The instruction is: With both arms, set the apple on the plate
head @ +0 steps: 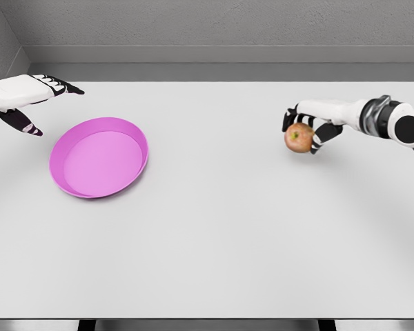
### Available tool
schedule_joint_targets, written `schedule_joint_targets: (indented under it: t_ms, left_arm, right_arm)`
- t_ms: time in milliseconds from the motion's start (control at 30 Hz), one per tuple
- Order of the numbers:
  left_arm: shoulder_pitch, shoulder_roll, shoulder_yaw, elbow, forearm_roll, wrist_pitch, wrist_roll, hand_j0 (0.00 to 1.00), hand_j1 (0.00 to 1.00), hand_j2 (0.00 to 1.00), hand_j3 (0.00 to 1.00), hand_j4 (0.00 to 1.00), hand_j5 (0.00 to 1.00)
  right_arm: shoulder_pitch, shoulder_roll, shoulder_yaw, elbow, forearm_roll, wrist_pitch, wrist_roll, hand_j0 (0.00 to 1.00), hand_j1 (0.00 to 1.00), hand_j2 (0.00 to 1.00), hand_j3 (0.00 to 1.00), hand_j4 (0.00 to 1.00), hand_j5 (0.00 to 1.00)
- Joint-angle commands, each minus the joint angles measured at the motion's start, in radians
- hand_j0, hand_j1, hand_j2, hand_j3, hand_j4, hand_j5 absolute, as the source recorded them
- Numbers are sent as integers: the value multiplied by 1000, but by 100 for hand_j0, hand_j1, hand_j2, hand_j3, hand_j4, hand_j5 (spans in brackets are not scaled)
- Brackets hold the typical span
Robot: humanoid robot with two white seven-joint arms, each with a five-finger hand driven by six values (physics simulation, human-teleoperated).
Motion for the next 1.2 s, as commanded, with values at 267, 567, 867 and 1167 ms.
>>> schedule_joint_targets:
  t_ms: [267,567,867,1167]
  left_arm:
    - [0,3,1,1,7,2,2,100,100,100,100,100,100]
    - [0,3,3,-1,9,2,2,100,100,100,100,100,100]
    - [0,3,6,-1,6,2,2,100,100,100,100,100,100]
    - [0,3,6,-1,6,2,0,100,100,100,100,100,100]
  right_arm:
    - [3,70,3,-133,-2,-7,0,47,47,47,47,47,47]
    - [6,151,29,-178,0,-7,0,48,48,48,48,48,48]
    - [-3,214,67,-176,0,2,0,47,47,47,47,47,47]
    - [-20,228,80,-167,1,5,0,100,100,100,100,100,100]
